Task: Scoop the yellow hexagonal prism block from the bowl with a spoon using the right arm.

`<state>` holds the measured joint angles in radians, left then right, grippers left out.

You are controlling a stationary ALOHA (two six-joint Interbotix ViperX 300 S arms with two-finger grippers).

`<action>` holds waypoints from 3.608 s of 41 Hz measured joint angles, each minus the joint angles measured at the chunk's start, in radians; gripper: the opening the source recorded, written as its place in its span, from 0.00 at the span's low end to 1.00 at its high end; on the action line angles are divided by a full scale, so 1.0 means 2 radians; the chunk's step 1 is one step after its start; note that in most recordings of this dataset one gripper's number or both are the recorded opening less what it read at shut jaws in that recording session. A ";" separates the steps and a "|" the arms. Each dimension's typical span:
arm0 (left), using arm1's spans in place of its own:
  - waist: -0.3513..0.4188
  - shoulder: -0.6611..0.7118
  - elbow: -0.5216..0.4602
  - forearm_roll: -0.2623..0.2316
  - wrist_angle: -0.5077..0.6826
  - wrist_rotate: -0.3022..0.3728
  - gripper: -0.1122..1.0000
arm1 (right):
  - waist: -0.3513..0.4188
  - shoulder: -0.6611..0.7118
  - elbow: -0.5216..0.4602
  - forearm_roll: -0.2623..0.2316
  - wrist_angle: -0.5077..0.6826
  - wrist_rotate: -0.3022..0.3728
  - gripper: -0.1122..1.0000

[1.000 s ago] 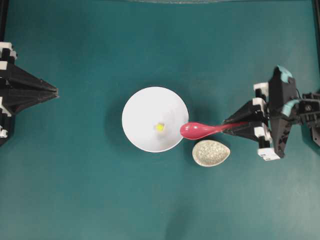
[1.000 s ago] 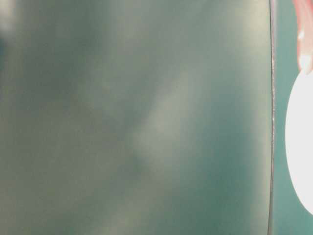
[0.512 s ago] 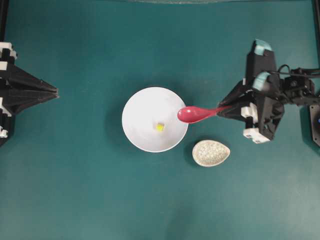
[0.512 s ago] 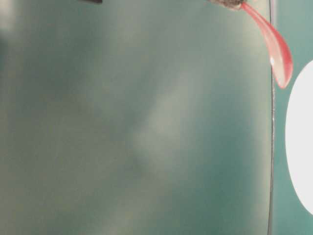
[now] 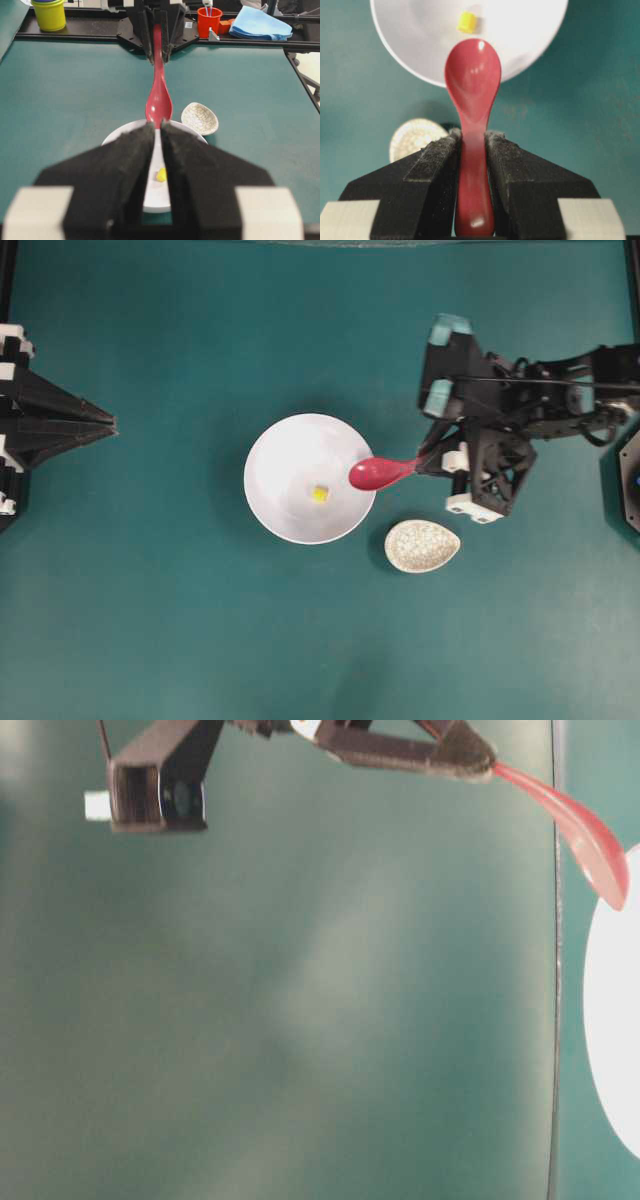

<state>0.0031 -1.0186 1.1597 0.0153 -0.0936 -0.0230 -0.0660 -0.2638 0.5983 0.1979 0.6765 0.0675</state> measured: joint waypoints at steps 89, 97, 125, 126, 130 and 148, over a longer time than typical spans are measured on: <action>-0.001 0.000 0.000 0.000 0.000 -0.001 0.23 | -0.023 0.184 -0.180 0.041 0.163 -0.026 0.31; 0.000 0.000 0.000 0.000 0.000 0.000 0.23 | -0.023 0.195 -0.189 0.046 0.160 -0.038 0.31; 0.000 0.000 0.000 0.000 0.004 0.000 0.23 | -0.034 0.209 -0.189 0.047 0.117 -0.054 0.31; 0.000 0.000 0.000 0.000 0.004 0.000 0.23 | -0.034 0.209 -0.189 0.047 0.114 -0.054 0.31; 0.000 0.000 0.000 0.000 0.004 0.000 0.23 | -0.034 0.211 -0.189 0.047 0.106 -0.056 0.31; 0.000 0.000 0.000 0.000 0.003 -0.001 0.23 | -0.034 0.215 -0.189 0.047 0.073 -0.063 0.31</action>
<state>0.0031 -1.0186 1.1597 0.0153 -0.0874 -0.0245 -0.1335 0.1657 0.2194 0.2915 0.8222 -0.0583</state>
